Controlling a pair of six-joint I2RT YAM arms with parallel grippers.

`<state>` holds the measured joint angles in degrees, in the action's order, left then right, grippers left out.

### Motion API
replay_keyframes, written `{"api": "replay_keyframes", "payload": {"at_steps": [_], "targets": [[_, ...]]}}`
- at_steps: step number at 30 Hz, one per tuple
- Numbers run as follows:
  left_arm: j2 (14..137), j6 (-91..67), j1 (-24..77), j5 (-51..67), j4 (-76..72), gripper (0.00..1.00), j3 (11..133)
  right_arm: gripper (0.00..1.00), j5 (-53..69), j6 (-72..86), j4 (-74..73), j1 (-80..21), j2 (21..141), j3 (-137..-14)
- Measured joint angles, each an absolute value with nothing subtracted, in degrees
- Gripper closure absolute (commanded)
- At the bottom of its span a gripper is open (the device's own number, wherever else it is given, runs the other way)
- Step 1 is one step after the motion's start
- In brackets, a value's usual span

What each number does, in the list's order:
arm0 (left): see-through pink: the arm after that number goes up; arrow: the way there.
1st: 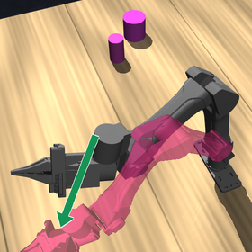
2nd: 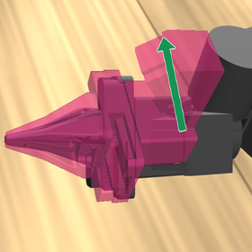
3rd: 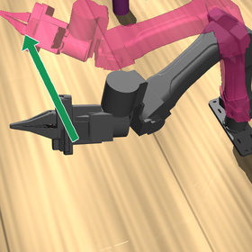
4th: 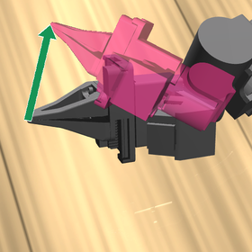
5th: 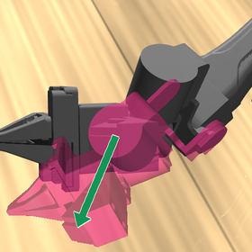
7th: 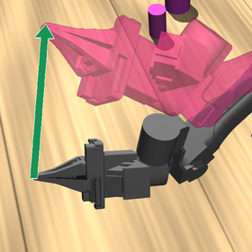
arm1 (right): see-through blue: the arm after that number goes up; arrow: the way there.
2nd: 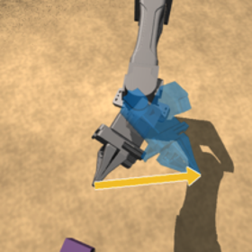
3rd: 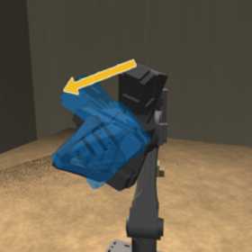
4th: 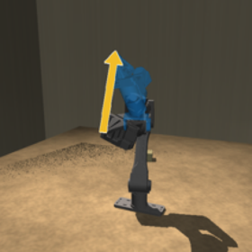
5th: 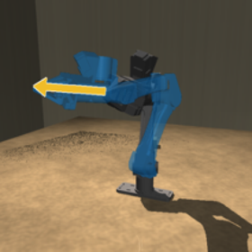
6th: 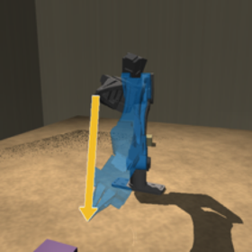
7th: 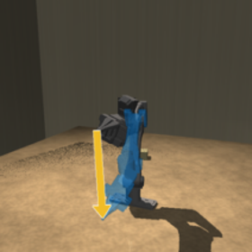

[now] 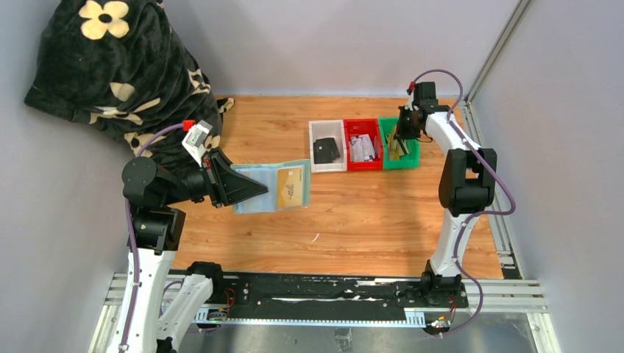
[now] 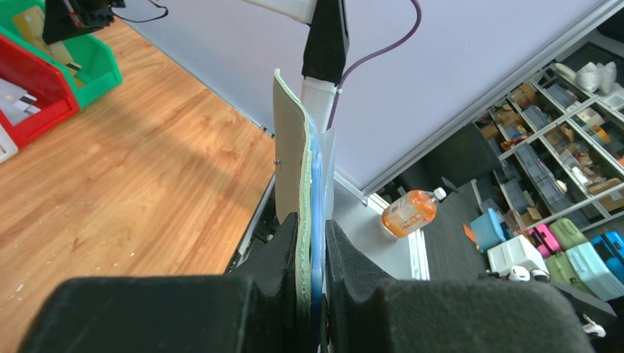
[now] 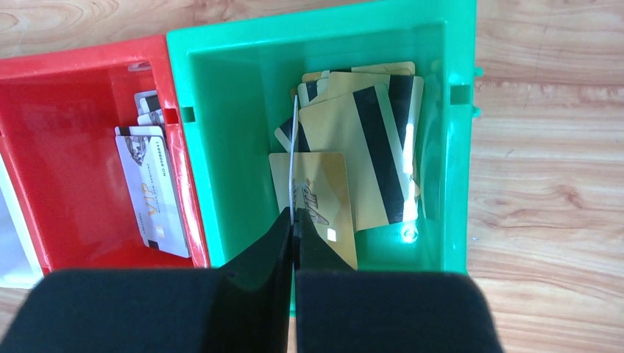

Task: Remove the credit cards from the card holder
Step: Place the credit card in the storage box.

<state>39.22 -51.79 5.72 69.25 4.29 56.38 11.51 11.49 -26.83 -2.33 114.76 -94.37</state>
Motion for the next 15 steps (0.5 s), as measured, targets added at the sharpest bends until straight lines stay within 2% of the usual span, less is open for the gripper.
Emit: {"api": "replay_keyframes", "payload": {"at_steps": [5,12,15], "targets": [[39.53,-51.13,5.72,69.23,5.10,1.00,56.97,0.94,11.79,11.27,-27.00,-2.17,115.59,-95.20],[39.53,-51.00,5.72,69.21,5.43,1.00,57.54,0.76,10.94,10.96,-27.07,-2.17,115.59,-95.20],[39.53,-51.00,5.72,69.19,5.67,1.00,57.89,0.74,10.00,10.81,-27.07,-2.17,115.59,-95.18]]}}
